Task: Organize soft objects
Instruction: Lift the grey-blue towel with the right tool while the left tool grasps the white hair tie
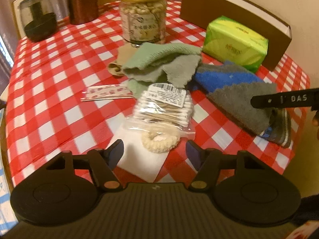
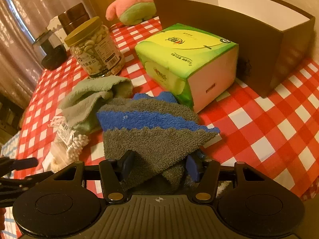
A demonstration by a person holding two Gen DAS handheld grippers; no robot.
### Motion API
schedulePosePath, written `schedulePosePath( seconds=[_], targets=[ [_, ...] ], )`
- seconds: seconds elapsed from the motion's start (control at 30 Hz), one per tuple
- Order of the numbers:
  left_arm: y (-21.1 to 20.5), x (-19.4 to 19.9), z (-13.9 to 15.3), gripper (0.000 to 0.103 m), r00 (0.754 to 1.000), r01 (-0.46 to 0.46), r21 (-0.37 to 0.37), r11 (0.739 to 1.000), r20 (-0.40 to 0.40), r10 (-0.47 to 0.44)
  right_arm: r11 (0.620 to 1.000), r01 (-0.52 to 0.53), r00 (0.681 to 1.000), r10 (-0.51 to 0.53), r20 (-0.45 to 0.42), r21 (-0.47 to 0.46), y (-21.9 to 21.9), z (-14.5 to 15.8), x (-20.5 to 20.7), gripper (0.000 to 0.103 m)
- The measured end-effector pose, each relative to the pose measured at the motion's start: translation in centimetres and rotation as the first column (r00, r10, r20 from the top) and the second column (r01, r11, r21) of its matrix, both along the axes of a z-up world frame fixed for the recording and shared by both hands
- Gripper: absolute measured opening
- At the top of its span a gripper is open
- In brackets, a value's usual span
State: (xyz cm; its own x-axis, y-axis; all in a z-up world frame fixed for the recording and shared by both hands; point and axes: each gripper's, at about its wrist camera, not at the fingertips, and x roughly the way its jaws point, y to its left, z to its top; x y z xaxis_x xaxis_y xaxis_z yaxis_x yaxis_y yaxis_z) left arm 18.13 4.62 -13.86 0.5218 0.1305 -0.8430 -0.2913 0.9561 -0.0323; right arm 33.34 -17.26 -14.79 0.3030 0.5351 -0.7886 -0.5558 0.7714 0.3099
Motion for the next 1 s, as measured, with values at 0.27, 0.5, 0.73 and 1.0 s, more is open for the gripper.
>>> schedulePosePath(
  seconds=[0.27,0.5,0.73,1.0],
  targets=[
    [-0.1,1.2,-1.4,0.046,0.999,0.036,0.007,0.999,-0.009,-0.036,1.000,-0.005,1.000,0.005,-0.001,-0.002,0.0,-0.2,0.0,0.054],
    [-0.2,1.0,-1.1,0.022,0.998,0.062,0.003,0.998,0.012,-0.062,1.000,0.003,1.000,-0.003,-0.016,0.001,0.0,-0.2,0.2,0.054],
    [0.0,-0.6,0.3,0.018,0.997,0.066,-0.006,0.998,0.038,-0.066,1.000,0.020,0.999,-0.020,-0.033,0.014,-0.1,-0.1,0.5,0.054],
    [1.2,-2.5,2.3,0.018,0.998,0.009,0.006,1.000,0.062,-0.009,1.000,-0.025,0.999,0.025,0.048,0.012,0.3,0.8,-0.2,0.027]
  ],
)
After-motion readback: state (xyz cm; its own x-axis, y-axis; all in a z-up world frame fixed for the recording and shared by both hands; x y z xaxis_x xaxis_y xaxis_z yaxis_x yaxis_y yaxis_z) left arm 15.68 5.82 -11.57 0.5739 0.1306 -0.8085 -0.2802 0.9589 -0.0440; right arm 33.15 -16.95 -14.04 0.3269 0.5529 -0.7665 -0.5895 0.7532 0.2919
